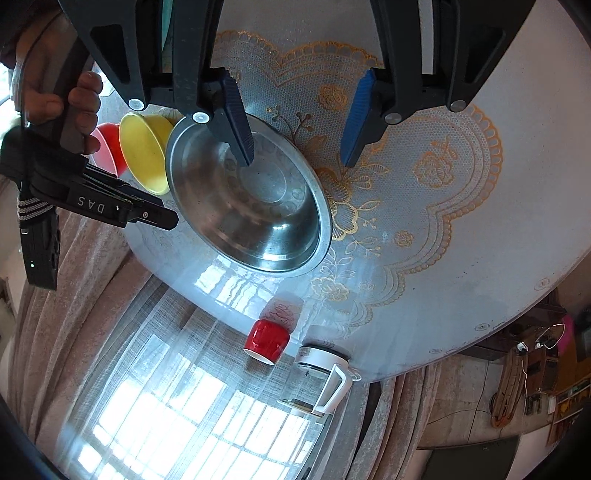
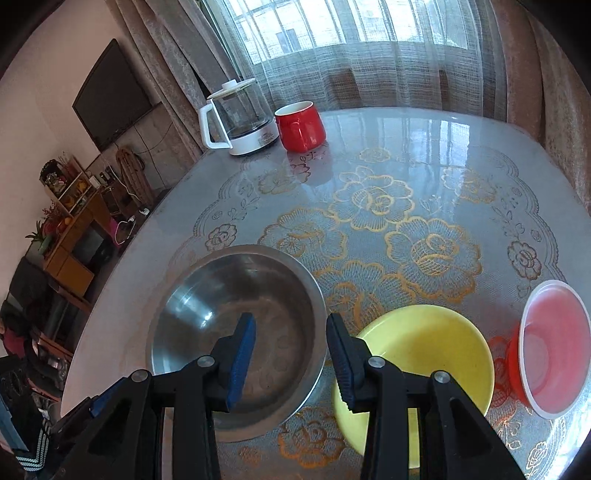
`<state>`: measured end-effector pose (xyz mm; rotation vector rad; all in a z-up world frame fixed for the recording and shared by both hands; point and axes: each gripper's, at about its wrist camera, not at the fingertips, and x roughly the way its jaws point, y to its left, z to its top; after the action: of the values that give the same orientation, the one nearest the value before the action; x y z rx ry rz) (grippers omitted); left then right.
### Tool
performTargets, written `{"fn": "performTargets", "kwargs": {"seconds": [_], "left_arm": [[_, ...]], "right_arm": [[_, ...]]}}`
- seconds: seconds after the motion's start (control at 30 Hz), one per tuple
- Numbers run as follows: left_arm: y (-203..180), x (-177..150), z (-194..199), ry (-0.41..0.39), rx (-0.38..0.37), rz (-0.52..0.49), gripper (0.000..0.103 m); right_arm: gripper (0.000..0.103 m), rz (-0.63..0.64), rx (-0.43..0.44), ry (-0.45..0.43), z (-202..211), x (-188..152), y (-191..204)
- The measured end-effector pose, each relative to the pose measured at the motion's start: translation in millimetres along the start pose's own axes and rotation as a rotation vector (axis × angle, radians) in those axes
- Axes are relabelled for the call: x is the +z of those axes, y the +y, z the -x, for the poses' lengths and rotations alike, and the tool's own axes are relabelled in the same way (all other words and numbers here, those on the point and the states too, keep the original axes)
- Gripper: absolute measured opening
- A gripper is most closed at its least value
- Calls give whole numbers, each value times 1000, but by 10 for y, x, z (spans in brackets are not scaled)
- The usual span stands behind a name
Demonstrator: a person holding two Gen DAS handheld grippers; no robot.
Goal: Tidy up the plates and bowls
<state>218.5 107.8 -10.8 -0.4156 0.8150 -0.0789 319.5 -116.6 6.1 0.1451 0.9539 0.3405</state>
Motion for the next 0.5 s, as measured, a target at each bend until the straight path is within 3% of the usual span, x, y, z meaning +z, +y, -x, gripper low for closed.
{"fn": "performTargets", "kwargs": {"seconds": [0.13,0.2,0.27,0.33,0.5], "left_arm": [[27,54,-196,34,28,21,46],[27,49,-271,58,29,13,36],[13,17,-251,48,11,3,25],[6,-17,-205,39,44,-7,25],[100,-120,-28,23,34,10,25]], "right_arm": [[40,4,-21,50,-264,137,-24],[39,10,-16,79,-372,126,-23],[29,33,-28,75,-393,91,12],[21,60,-32,73,-380,53,44],[19,70,14,79,-275,-57,102]]}}
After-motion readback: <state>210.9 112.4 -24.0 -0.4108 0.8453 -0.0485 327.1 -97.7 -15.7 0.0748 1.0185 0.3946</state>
